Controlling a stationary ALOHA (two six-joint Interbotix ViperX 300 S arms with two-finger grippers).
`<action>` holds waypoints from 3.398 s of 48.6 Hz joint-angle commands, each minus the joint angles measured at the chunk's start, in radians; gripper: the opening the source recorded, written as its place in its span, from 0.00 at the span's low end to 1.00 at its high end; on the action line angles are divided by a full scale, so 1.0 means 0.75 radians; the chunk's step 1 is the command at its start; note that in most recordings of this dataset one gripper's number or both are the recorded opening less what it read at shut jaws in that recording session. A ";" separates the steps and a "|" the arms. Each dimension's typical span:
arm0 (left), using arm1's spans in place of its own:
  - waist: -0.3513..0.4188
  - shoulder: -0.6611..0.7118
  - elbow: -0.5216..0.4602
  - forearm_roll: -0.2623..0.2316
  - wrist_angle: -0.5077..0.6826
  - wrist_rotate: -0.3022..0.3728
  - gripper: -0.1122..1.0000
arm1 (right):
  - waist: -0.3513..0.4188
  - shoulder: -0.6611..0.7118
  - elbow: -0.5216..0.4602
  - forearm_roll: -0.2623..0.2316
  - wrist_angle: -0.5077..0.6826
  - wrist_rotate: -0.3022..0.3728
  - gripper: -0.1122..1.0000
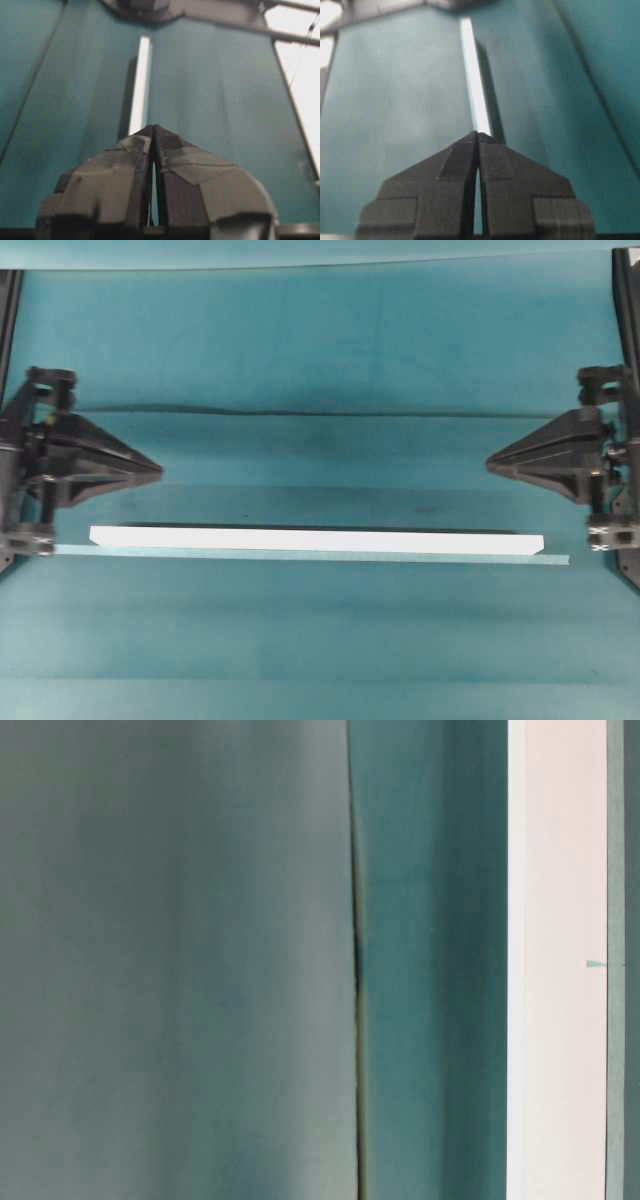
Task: Lift a wooden board with both hands.
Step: 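Move both grippers inward and down over the white board's two ends, then lower both grippers onto the board and close them on it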
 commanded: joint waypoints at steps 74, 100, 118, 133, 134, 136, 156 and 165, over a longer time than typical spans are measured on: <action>0.010 0.650 -0.520 0.006 0.922 0.247 0.14 | 0.029 0.845 -0.567 -0.027 0.861 -0.180 0.17; -0.016 0.695 -0.409 0.010 0.777 0.243 0.99 | 0.067 0.859 -0.511 -0.041 0.751 -0.198 0.95; -0.010 0.794 -0.350 0.010 0.654 0.233 0.99 | 0.070 0.912 -0.452 -0.043 0.685 -0.200 0.96; -0.010 0.845 -0.301 0.010 0.548 0.225 0.99 | 0.086 0.967 -0.403 -0.039 0.597 -0.200 0.96; -0.010 0.847 -0.297 0.010 0.544 0.225 0.99 | 0.088 0.969 -0.403 -0.039 0.595 -0.200 0.96; -0.010 0.851 -0.288 0.010 0.532 0.225 0.99 | 0.090 0.974 -0.403 -0.039 0.587 -0.198 0.96; -0.016 0.890 -0.247 0.010 0.444 0.188 0.99 | 0.092 1.043 -0.397 -0.041 0.520 -0.202 0.96; -0.020 0.931 -0.215 0.010 0.389 0.184 0.99 | 0.100 1.064 -0.368 -0.039 0.477 -0.198 0.96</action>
